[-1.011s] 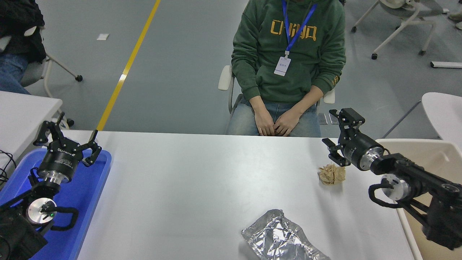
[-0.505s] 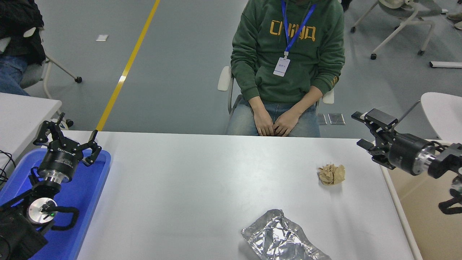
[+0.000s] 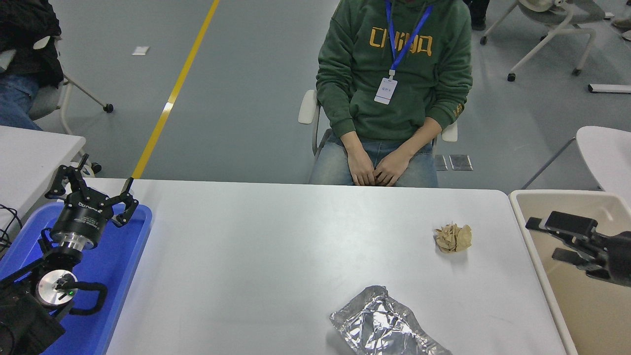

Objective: Clean the table surface

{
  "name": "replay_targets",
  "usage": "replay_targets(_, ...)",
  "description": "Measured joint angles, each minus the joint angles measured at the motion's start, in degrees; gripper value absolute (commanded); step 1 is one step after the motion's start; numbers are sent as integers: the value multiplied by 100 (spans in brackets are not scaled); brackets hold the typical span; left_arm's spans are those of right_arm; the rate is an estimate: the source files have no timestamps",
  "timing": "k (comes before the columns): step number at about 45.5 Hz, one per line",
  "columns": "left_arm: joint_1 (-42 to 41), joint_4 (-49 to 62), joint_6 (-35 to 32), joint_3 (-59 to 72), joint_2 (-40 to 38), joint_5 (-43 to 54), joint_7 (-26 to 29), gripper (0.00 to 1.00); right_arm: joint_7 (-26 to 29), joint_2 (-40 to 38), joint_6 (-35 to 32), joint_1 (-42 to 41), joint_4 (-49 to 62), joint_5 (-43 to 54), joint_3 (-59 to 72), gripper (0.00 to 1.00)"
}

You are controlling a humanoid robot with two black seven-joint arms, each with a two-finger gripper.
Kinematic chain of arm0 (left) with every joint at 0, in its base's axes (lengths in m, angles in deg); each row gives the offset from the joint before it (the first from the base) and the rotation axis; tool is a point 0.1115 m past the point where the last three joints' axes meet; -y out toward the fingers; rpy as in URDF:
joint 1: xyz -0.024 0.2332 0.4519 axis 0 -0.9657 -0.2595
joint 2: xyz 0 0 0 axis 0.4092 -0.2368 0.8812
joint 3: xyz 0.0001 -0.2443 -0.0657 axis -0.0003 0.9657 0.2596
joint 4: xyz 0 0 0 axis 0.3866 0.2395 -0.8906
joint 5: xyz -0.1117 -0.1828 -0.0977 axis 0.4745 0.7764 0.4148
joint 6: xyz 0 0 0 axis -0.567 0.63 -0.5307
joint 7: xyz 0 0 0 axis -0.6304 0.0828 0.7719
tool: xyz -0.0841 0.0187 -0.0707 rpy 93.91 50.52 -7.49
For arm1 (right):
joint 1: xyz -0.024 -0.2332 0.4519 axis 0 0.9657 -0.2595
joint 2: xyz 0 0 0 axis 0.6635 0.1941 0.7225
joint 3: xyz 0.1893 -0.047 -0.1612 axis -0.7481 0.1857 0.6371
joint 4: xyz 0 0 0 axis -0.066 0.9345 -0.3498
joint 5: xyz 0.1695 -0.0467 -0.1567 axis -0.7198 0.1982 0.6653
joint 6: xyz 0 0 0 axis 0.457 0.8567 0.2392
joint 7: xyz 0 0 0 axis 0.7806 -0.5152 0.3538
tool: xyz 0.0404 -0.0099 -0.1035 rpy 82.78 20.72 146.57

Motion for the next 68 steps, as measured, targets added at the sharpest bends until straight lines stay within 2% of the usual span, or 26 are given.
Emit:
replay_targets(12, 0, 0, 0, 0, -1, 0, 0, 100, -2, -431, -181, 0, -371, 215, 753, 100)
replay_targets(25, 0, 0, 0, 0, -1, 0, 0, 100, 32, -493, -92, 51, -516, 312, 1529, 100)
replay_targets(52, 0, 0, 0, 0, -2, 0, 0, 100, 223, 556, 889, 778, -655, 249, 2045, 100)
replay_targets(68, 0, 0, 0, 1, -4, 0, 0, 100, 494, 1314, 1283, 828, -665, -366, 2059, 100)
